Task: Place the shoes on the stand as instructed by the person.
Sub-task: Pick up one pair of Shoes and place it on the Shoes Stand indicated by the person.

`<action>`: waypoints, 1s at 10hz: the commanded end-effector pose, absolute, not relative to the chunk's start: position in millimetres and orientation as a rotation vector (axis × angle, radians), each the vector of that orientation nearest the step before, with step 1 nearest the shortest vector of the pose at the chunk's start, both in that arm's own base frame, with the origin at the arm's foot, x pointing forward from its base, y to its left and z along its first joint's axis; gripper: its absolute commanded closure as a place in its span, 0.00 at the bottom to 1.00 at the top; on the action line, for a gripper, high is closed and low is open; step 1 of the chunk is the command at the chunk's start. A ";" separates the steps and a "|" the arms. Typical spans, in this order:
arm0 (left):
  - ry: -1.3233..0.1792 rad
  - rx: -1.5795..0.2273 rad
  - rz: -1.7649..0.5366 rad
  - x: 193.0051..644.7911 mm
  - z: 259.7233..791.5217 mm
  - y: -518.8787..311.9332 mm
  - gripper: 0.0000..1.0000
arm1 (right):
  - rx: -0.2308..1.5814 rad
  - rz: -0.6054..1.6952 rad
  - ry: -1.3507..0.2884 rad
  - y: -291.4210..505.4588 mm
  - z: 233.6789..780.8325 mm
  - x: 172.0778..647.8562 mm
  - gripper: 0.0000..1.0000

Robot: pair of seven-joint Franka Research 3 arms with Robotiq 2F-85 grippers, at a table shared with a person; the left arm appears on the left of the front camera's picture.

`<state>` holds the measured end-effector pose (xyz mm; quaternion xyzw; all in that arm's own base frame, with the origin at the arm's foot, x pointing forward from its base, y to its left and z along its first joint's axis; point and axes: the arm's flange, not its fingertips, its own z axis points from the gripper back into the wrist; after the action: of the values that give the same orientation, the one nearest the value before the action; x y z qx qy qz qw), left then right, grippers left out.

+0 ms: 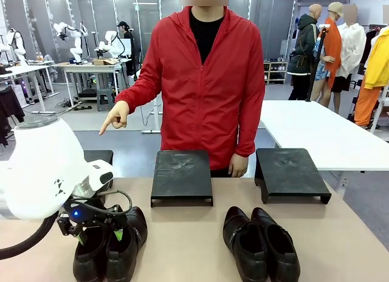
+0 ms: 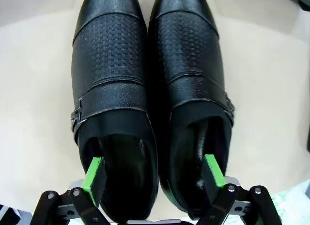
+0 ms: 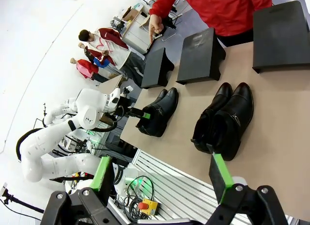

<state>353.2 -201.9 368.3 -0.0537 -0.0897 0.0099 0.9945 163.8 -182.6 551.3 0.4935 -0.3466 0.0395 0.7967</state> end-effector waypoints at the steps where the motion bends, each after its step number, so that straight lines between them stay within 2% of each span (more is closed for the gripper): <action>1: -0.195 -0.093 0.054 351.3 346.7 -201.1 0.00 | 1.059 0.103 -0.761 -183.6 553.0 163.7 0.00; 2: -0.195 -0.102 0.043 350.5 344.6 -202.7 0.00 | 1.059 0.103 -0.761 -183.6 553.0 163.7 0.00; 3: -0.187 -0.129 0.029 348.8 341.5 -204.9 0.11 | 1.059 0.103 -0.761 -183.6 553.0 163.7 0.00; 6: -0.187 -0.105 0.018 346.9 335.4 -210.3 0.98 | 1.059 0.103 -0.761 -183.6 553.0 163.7 0.00; 10: -0.184 -0.105 0.010 346.7 336.6 -212.5 1.00 | 1.059 0.103 -0.761 -183.6 553.0 163.7 0.00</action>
<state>352.4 -214.8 345.6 -0.0492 -0.0816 -0.0037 0.9954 163.8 -182.6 551.3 0.4935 -0.3471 0.0401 0.7965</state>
